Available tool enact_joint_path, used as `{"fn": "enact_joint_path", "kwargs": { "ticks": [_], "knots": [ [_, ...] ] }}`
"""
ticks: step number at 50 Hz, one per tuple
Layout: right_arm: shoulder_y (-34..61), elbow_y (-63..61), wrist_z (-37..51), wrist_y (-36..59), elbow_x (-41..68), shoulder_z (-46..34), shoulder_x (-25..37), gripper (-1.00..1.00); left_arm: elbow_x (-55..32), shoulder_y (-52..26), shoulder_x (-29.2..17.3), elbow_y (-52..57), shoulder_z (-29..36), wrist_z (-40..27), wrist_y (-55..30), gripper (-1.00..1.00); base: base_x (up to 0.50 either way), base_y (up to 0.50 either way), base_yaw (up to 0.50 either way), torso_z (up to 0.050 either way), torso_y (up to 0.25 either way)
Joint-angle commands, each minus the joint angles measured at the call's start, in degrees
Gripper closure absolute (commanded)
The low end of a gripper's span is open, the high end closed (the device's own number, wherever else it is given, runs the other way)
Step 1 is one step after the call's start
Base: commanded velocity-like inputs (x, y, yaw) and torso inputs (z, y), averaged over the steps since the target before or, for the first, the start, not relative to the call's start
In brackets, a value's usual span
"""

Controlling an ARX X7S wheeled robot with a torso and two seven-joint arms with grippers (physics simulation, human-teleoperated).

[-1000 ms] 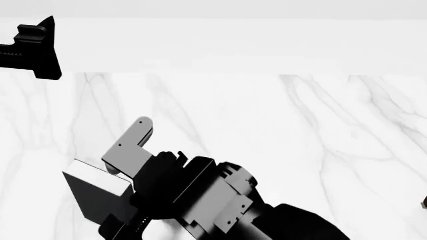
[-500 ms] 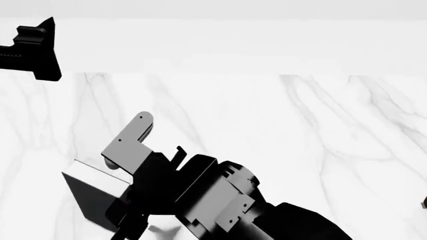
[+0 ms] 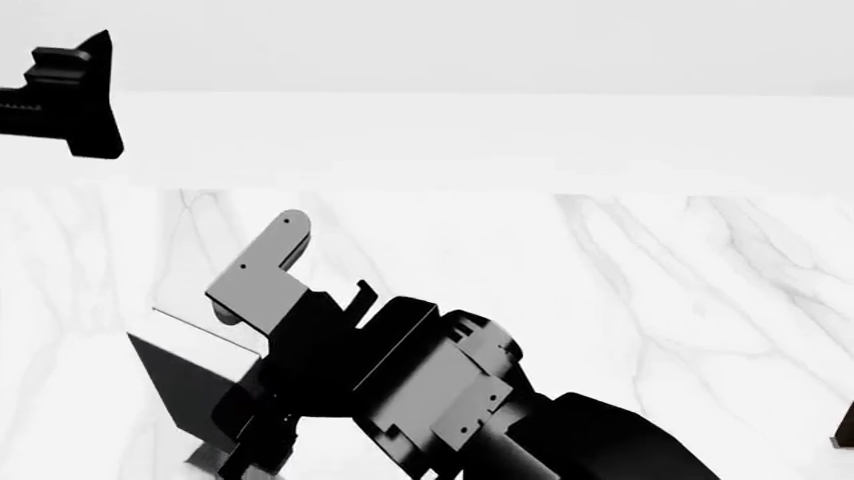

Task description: Pick up the book on the left and place it on top of the shelf.

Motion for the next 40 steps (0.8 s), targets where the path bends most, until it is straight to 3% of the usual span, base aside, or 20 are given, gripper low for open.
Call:
{"fn": "enact_joint_path", "kwargs": {
  "ticks": [1, 6, 9, 17, 24, 40],
  "knots": [
    [3.2, 0.4, 1.0, -0.9, -0.9, 3.1, -0.1, 1.00, 0.1, -0.1, 0.0, 0.1, 0.2, -0.6, 0.5, -1.00, 0.00, 0.00, 0.00, 0.000, 0.000],
    [8.0, 5.8, 9.8, -4.4, -6.2, 2.2, -0.1, 1.00, -0.1, 0.0, -0.2, 0.3, 0.2, -0.6, 0.3, -1.00, 0.00, 0.00, 0.00, 0.000, 0.000],
    [10.9, 9.1, 26.9, -7.5, -23.3, -3.7, -0.1, 1.00, -0.1, 0.2, -0.3, 0.4, 0.3, -0.6, 0.4, -1.00, 0.00, 0.00, 0.00, 0.000, 0.000],
    [13.7, 16.3, 40.9, -1.5, -48.2, -2.7, -0.1, 1.00, -0.3, 0.2, -0.2, 0.3, 0.5, -0.7, 0.6, -1.00, 0.00, 0.00, 0.00, 0.000, 0.000],
    [14.3, 23.6, 42.4, 5.5, -58.7, -1.3, -0.1, 1.00, -0.2, 0.3, -0.2, -0.2, 0.8, -0.7, 1.1, -1.00, 0.00, 0.00, 0.00, 0.000, 0.000],
    [15.7, 25.8, 32.8, 25.4, -61.4, -0.1, 5.8, 1.00, -0.6, 0.4, -0.3, -0.3, 1.0, -0.9, 1.3, -1.00, 0.00, 0.00, 0.00, 0.000, 0.002]
  ]
}}
